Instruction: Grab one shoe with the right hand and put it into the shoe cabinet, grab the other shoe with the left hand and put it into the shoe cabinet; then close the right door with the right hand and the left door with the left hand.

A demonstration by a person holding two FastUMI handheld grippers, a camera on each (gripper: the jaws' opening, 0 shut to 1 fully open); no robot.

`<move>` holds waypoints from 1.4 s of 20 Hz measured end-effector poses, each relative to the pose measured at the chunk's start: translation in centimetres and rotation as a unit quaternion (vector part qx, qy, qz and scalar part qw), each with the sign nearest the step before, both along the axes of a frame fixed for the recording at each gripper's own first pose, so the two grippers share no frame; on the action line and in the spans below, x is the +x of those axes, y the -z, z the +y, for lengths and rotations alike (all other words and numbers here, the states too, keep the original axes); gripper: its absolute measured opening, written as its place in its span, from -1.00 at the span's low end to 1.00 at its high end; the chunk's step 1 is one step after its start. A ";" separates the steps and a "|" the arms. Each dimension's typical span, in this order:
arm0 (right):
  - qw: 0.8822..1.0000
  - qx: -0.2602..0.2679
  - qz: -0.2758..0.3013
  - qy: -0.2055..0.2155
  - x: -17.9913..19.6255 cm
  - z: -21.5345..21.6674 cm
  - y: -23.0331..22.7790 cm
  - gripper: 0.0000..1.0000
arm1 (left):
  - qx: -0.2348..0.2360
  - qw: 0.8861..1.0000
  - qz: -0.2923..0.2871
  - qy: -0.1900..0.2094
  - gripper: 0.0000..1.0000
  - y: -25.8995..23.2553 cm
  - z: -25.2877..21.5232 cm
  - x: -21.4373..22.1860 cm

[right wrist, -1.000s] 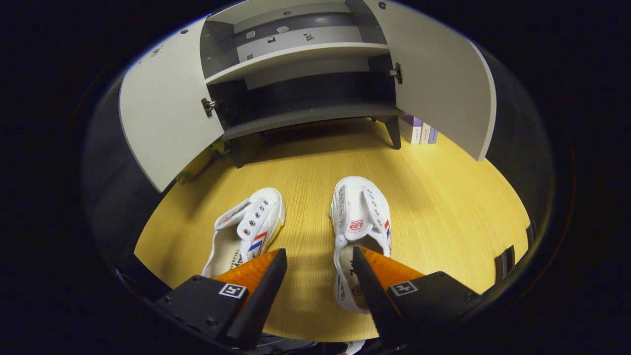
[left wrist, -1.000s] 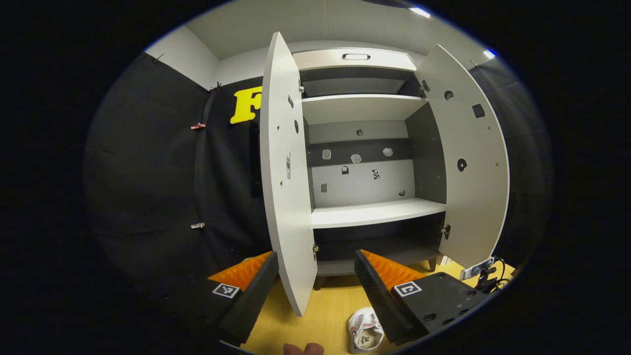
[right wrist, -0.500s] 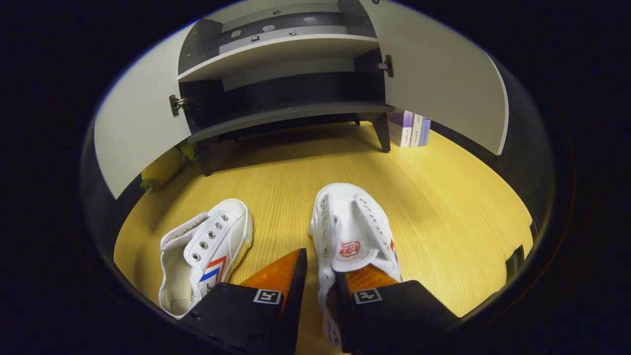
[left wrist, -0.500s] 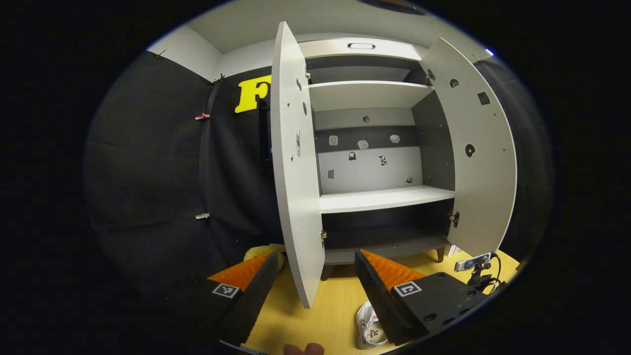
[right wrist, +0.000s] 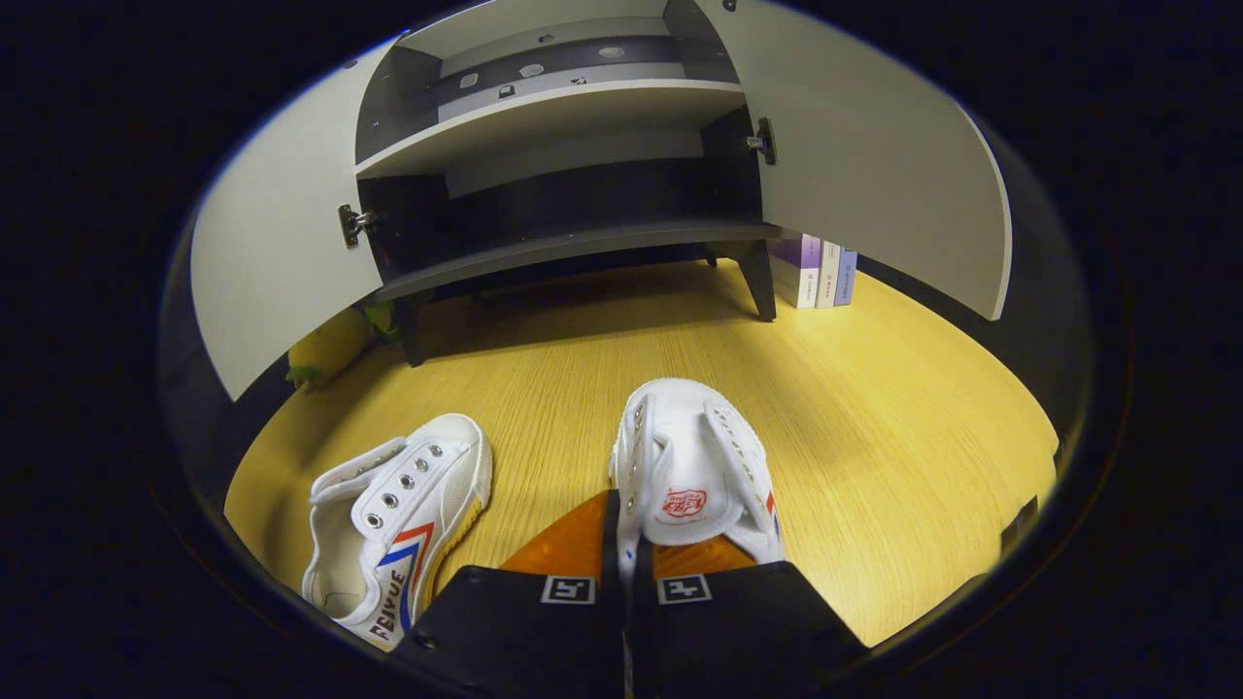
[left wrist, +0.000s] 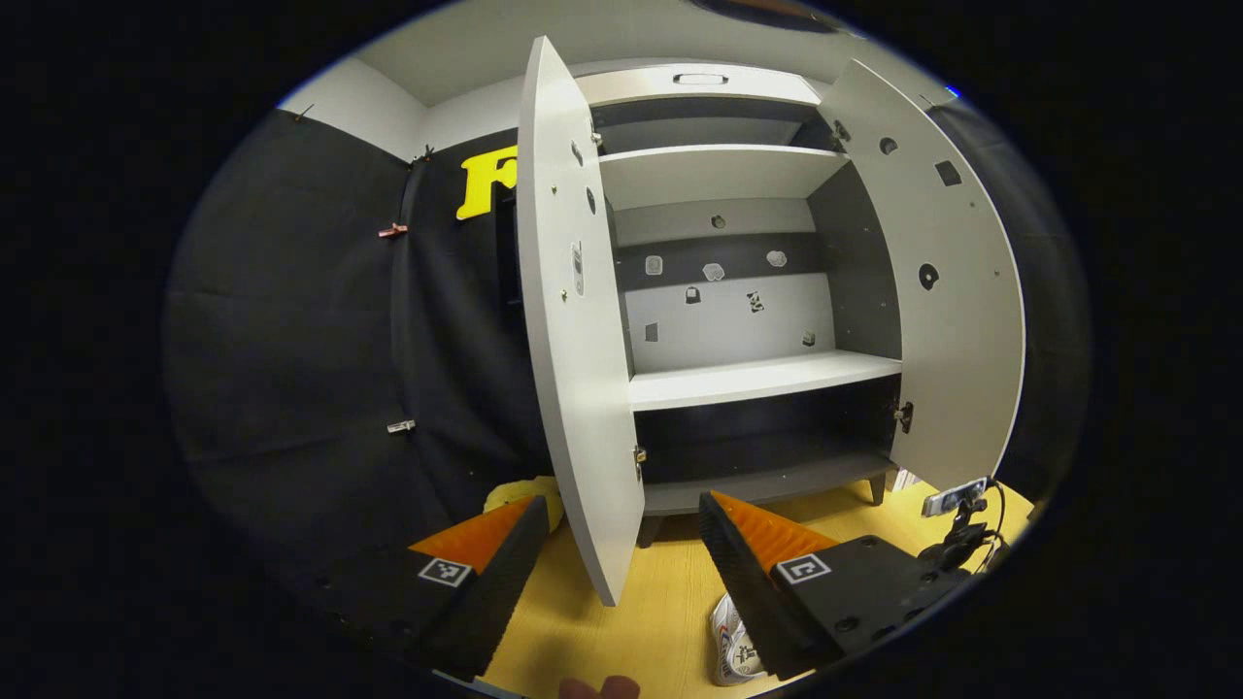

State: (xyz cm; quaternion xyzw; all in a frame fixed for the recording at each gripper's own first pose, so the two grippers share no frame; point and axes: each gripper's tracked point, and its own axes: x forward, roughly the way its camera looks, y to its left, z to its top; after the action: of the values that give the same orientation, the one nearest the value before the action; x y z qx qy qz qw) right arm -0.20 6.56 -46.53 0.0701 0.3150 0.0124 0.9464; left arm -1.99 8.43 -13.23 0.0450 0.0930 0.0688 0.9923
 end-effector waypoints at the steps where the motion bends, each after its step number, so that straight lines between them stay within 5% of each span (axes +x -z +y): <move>1: 1.000 0.009 -0.003 -0.001 0.1 -0.2 -0.8 -0.83 | -0.001 1.000 0.000 0.001 0.94 0.0 -0.2 0.1; 8: 0.999 0.021 -0.025 -0.030 0.5 -0.9 -6.7 -0.83 | -0.012 1.000 -0.009 0.005 0.95 -1.0 -1.5 1.2; 16: 0.992 0.010 -0.093 -0.082 2.7 1.5 -21.6 -0.84 | -0.041 0.999 -0.019 0.011 0.95 -1.6 -2.1 2.1; 24: 0.987 0.024 -0.138 -0.084 10.6 3.0 -34.1 -0.83 | -0.050 0.998 -0.020 0.027 0.95 -1.5 -2.4 2.5; 28: 0.983 -0.014 -0.160 -0.086 16.4 2.9 -37.3 -0.84 | -0.057 0.998 -0.020 0.035 0.95 -1.4 -2.9 2.7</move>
State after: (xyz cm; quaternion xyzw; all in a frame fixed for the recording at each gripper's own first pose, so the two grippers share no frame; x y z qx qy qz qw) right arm 16.20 9.41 -9.19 0.0263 0.1641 0.1004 0.9810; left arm 0.68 5.55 -11.79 -0.0094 0.0756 0.0291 0.9967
